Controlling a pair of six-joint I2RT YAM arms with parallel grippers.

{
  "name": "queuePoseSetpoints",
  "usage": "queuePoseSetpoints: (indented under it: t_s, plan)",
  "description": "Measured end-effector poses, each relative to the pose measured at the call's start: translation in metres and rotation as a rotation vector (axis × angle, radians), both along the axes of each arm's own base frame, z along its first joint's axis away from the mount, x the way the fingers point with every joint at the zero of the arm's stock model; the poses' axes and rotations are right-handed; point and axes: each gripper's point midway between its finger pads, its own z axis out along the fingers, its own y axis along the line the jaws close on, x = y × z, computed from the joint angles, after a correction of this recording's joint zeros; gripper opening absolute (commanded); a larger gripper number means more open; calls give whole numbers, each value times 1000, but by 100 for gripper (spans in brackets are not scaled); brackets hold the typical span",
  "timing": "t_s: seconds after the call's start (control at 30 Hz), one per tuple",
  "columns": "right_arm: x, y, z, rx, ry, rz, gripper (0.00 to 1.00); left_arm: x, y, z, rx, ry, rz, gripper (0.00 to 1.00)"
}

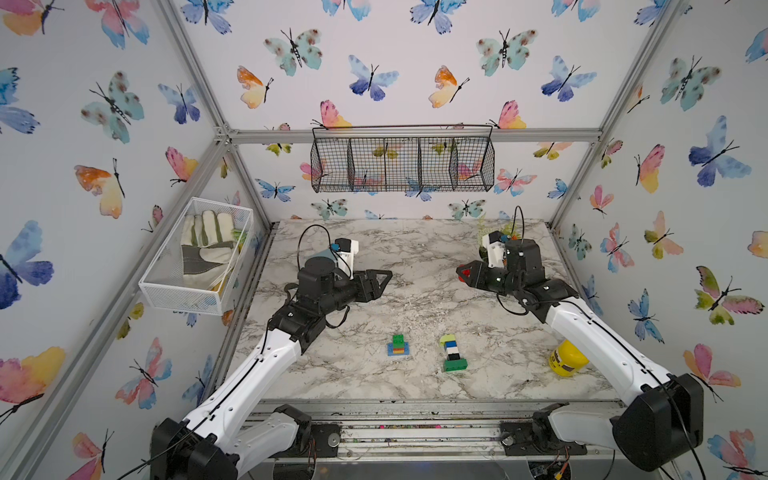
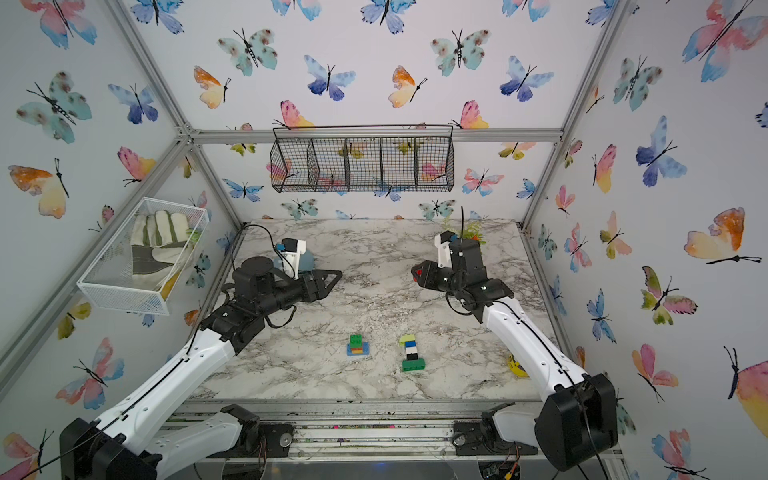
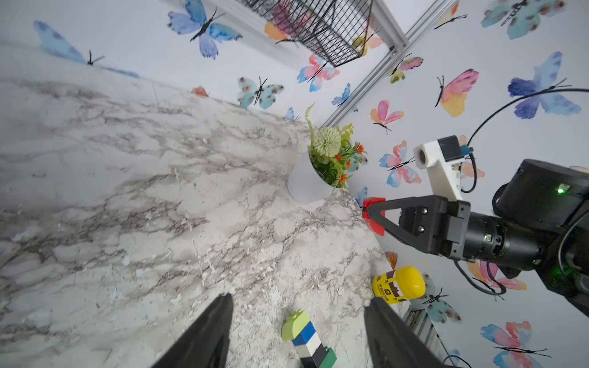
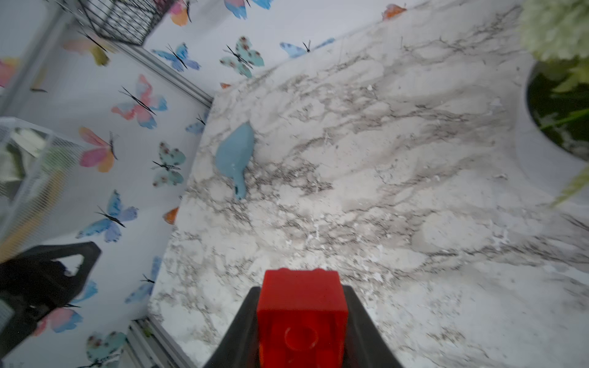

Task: Assemble the number 1 with lego
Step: Pick up the lego brick from the center of the board.

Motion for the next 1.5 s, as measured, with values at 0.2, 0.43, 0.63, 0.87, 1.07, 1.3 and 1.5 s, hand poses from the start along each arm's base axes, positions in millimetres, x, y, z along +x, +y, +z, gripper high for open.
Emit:
queuePoseSetpoints:
  t_s: [0.2,0.43,0.63,0.87,1.07,1.3,1.5]
  plan:
    - [1,44,37,277,34,-42,13,-15,-48,18,-9,-135,-80,88]
    - [-11,81,67,472,60,-32,13,5,-88,-2,69,-181,-67,79]
    - [-11,83,75,550,75,-56,13,22,-85,1,80,-228,11,70]
    - [-15,80,71,576,98,-78,14,26,-82,15,22,-326,48,72]
    - [-15,81,75,595,96,-74,14,26,-82,22,6,-371,50,70]
    - [-15,83,80,619,91,-67,14,29,-88,27,-13,-399,41,63]
    - [-21,93,80,628,103,-33,14,32,-93,26,-2,-415,32,50]
